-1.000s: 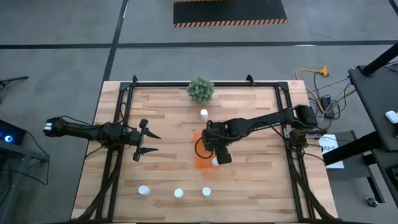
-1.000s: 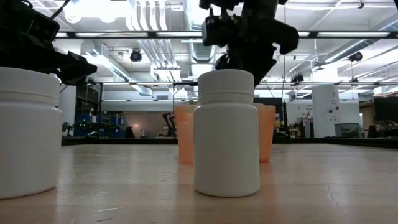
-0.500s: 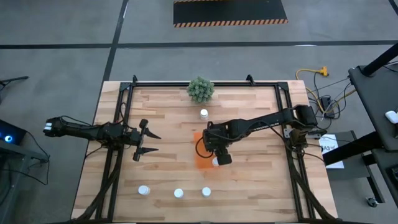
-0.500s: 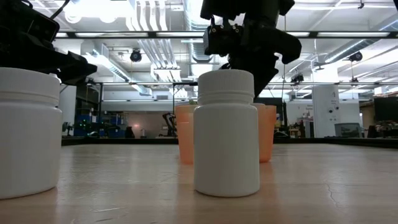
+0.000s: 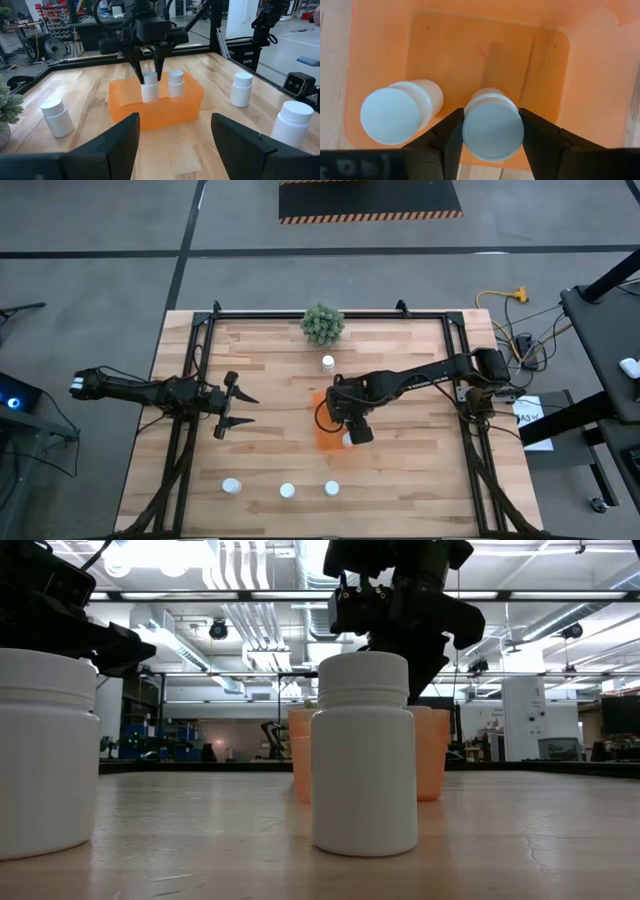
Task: Pick and place pill bottles into a basket
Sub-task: Put the white pill bottle into the orange bin
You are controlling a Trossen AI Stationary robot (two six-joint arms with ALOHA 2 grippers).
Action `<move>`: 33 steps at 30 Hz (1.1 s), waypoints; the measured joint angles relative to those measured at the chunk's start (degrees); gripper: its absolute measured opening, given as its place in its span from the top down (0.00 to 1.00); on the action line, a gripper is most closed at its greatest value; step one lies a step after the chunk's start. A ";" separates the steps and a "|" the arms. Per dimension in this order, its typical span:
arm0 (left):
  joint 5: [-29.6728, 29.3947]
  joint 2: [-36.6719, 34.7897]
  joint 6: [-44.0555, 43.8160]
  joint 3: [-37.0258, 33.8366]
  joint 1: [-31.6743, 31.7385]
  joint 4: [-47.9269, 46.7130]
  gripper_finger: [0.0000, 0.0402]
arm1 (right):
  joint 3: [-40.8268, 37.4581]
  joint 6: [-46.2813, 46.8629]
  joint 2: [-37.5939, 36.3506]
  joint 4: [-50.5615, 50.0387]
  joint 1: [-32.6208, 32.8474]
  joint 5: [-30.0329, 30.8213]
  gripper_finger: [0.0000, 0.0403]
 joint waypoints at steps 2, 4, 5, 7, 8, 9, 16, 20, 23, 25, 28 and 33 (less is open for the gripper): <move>-0.02 0.00 0.00 0.02 0.00 0.01 0.43 | 0.00 0.00 0.00 0.00 0.02 -0.08 0.55; 0.00 0.00 0.00 0.02 0.01 0.00 0.43 | 0.00 0.06 0.00 0.00 0.02 -0.86 0.53; -0.01 0.00 -0.01 0.00 0.00 0.01 0.43 | 0.00 0.06 0.00 0.00 0.02 -1.45 0.52; 0.00 0.00 0.00 0.00 0.01 0.00 0.43 | 0.00 0.19 0.00 0.00 0.04 -1.90 0.51; -0.01 0.00 0.00 0.00 0.01 0.00 0.43 | 0.00 0.20 0.00 0.00 0.07 -1.90 0.51; -0.02 0.00 -0.02 0.00 0.02 0.00 0.43 | 0.00 0.19 0.00 0.00 0.07 -1.90 0.51; 0.00 0.00 0.00 0.00 0.00 0.00 0.43 | 0.10 0.20 -0.09 -0.22 0.07 -1.87 0.51; -0.02 0.00 -0.01 0.00 0.00 0.02 0.43 | 1.06 0.20 -0.09 -0.48 0.07 -1.86 0.51; -0.01 0.00 -0.01 0.02 0.00 0.01 0.43 | 2.58 0.20 -0.09 -2.00 0.07 -1.86 0.51; -0.02 0.00 0.00 0.02 0.02 0.00 0.43 | 3.87 0.20 -0.09 -3.31 0.07 -1.84 0.51; -0.02 0.00 -0.01 0.01 0.00 0.00 0.43 | 6.01 0.41 -0.09 -5.52 0.05 -1.82 0.51; 0.00 0.00 -0.02 0.00 0.00 0.00 0.43 | 9.62 6.81 -0.09 -6.53 -1.45 -1.23 0.51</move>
